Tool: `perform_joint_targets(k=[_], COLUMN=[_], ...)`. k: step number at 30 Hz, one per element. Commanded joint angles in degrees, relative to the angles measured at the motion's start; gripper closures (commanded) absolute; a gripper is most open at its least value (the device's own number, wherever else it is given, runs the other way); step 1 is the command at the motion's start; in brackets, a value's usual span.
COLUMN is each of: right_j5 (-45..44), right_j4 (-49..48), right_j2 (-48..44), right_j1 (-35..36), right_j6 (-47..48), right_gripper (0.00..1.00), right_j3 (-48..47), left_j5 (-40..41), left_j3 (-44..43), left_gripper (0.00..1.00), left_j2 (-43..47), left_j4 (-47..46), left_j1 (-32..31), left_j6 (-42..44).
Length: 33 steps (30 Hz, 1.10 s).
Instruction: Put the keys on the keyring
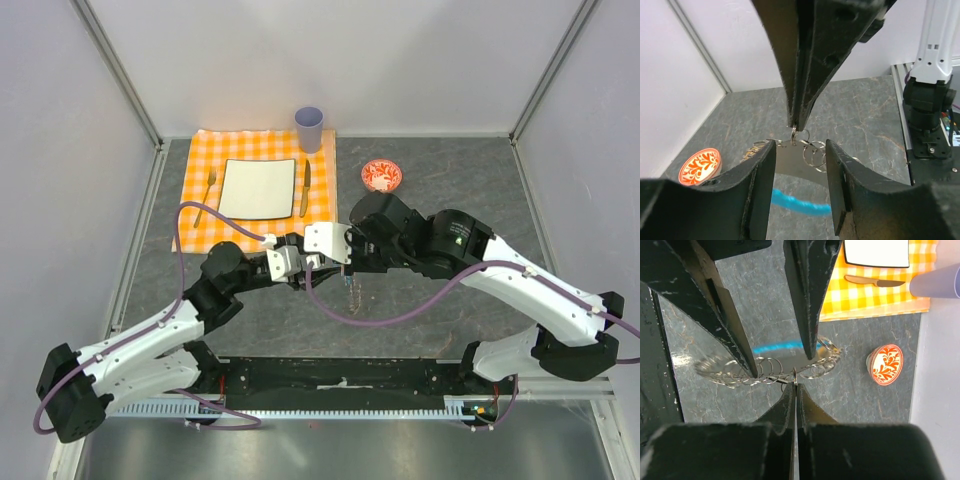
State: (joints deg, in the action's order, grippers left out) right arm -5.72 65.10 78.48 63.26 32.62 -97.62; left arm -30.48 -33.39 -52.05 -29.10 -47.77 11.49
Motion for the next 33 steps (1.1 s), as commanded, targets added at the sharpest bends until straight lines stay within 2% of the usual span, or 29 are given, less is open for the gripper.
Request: perform_joint_targets(k=[1,7,12,18,21,22,24,29,31,32,33], right_j5=[0.5,1.6,2.1,2.2,2.1,2.1,2.2,1.9,1.2,0.5,0.4], right_j4=[-3.6,-4.5,-4.6,-4.9,-5.0,-5.1,-5.4,-7.8,-10.6,-11.8,-14.5], right_j2=[-1.9,-2.2,-2.3,-2.6,-2.7,-2.8,-3.2,-5.6,-7.2,-9.0,-10.0], right_j1=[0.4,0.4,0.3,0.4,0.3,0.4,0.4,0.3,0.3,0.3,0.3], right_j6=[0.6,0.7,0.6,0.7,0.7,0.7,0.7,-0.3,-1.1,-1.6,-2.5], right_gripper=[1.0,1.0,1.0,1.0,1.0,1.0,1.0,1.0,0.96,0.83,0.78], right_j3=[0.3,0.8,1.0,1.7,2.0,2.2,2.3,5.2,7.1,9.4,10.7], left_j5=[-4.6,-5.2,-3.9,-3.5,-4.0,-4.1,-4.2,-2.7,-0.6,1.6,2.7], left_j3=[-3.0,-4.1,-4.9,-5.5,-6.1,-6.3,-6.5,-6.3,-5.8,-4.9,-4.2], left_gripper=[0.51,0.6,0.61,0.74,0.84,0.91,0.98,0.98,0.98,0.98,0.98], left_j2=[-0.4,-2.3,-3.9,-3.7,-3.8,-3.9,-3.9,-3.5,-3.0,-2.7,-2.5], left_j4=[-2.4,-2.2,-1.7,-1.0,-0.1,0.6,1.2,2.3,1.6,-0.5,-1.8], left_j1=[-0.3,-0.3,-0.4,-0.4,-0.4,-0.4,-0.4,-0.4,-0.3,-0.4,-0.3], left_j6=[2.8,3.3,4.0,4.8,5.2,5.4,5.8,5.9,4.7,4.2,2.9])
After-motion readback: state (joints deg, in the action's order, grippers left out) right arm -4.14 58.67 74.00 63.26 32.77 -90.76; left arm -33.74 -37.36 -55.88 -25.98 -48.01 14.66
